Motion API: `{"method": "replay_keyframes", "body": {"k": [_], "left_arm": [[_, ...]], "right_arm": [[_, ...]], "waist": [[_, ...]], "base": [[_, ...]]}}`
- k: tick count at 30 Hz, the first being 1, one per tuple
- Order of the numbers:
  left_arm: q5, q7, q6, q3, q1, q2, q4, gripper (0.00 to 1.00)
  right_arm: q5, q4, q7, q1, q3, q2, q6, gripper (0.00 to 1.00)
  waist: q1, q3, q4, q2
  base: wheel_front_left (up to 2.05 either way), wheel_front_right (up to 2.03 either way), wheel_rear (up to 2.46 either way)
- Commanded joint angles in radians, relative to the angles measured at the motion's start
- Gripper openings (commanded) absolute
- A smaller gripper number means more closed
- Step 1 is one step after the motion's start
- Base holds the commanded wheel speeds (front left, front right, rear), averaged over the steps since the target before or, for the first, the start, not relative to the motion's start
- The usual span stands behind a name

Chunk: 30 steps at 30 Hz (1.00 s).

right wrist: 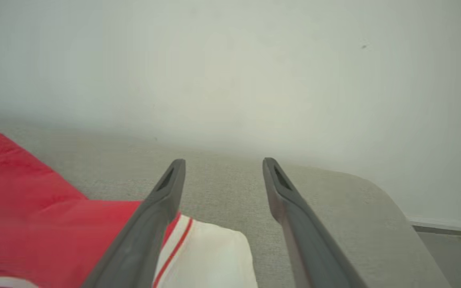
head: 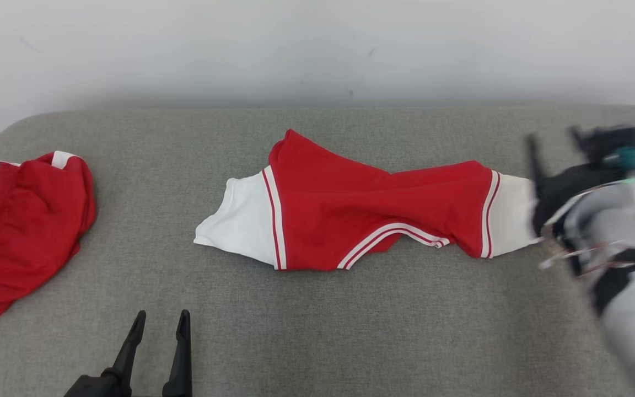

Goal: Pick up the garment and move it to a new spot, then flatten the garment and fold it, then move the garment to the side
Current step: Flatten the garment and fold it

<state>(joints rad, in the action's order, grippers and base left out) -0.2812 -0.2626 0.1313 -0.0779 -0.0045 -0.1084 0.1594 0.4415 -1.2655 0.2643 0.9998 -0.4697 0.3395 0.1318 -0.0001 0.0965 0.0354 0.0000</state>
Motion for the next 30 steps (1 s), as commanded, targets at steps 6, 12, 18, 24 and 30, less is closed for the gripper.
{"method": "replay_keyframes", "body": {"k": [6, 12, 18, 24, 30], "left_arm": [[0.01, -0.003, -0.001, 0.0, 0.017, 0.006, -0.001, 1.0], [0.008, -0.003, -0.001, -0.018, 0.001, 0.007, 0.002, 1.0], [0.005, -0.003, -0.001, -0.016, 0.011, 0.002, -0.001, 1.0], [0.005, -0.003, -0.001, -0.013, 0.023, 0.003, -0.001, 1.0], [0.004, -0.003, -0.001, -0.016, 0.011, 0.003, -0.003, 1.0]], "right_arm": [[-0.086, 0.009, -0.06, -0.104, -0.06, -0.219, -0.002, 1.0], [-0.109, 0.001, -0.181, -0.176, -0.096, -0.278, -0.002, 1.0], [-0.142, -0.011, -0.21, -0.187, -0.071, -0.258, -0.002, 1.0], [-0.206, -0.021, -0.222, -0.19, 0.008, -0.227, -0.002, 1.0], [-0.243, -0.023, -0.247, -0.2, 0.058, -0.23, -0.002, 1.0]], "waist": [[0.0001, -0.007, 0.018, 0.0], [0.0001, -0.002, 0.048, 0.0], [0.0001, 0.0, 0.059, 0.0], [0.0001, -0.003, 0.057, 0.0], [0.0001, 0.008, 0.05, 0.0]], "base": [[0.0, 0.0, 0.0], [0.0, 0.0, 0.0], [0.0, 0.0, 0.0], [0.0, 0.0, 0.0], [0.0, 0.0, 0.0]]}}
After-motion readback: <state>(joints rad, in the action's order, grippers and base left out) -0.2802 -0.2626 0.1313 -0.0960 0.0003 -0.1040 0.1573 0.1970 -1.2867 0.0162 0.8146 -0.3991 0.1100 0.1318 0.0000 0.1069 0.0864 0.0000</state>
